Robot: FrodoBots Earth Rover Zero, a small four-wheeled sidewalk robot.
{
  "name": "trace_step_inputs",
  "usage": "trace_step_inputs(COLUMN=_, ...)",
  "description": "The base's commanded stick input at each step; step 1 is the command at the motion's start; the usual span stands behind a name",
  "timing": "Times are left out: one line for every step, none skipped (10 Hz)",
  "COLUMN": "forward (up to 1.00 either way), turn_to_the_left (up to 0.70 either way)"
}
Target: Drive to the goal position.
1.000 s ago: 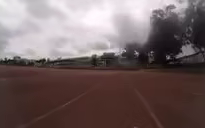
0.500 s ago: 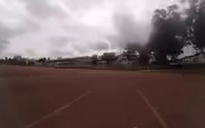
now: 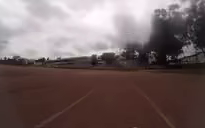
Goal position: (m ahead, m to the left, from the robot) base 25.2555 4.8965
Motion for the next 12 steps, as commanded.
trace_step_inputs(forward=0.67, turn_to_the_left=-0.34)
trace_step_inputs(forward=0.67, turn_to_the_left=-0.34)
trace_step_inputs(forward=0.67, turn_to_the_left=-0.34)
trace_step_inputs(forward=0.67, turn_to_the_left=-0.34)
trace_step_inputs(forward=0.67, turn_to_the_left=-0.34)
trace_step_inputs(forward=0.67, turn_to_the_left=-0.34)
trace_step_inputs(forward=0.67, turn_to_the_left=-0.34)
trace_step_inputs(forward=0.67, turn_to_the_left=-0.34)
trace_step_inputs(forward=0.67, turn_to_the_left=-0.34)
trace_step_inputs(forward=0.67, turn_to_the_left=-0.34)
trace_step_inputs(forward=0.67, turn_to_the_left=-0.34)
trace_step_inputs(forward=0.67, turn_to_the_left=-0.34)
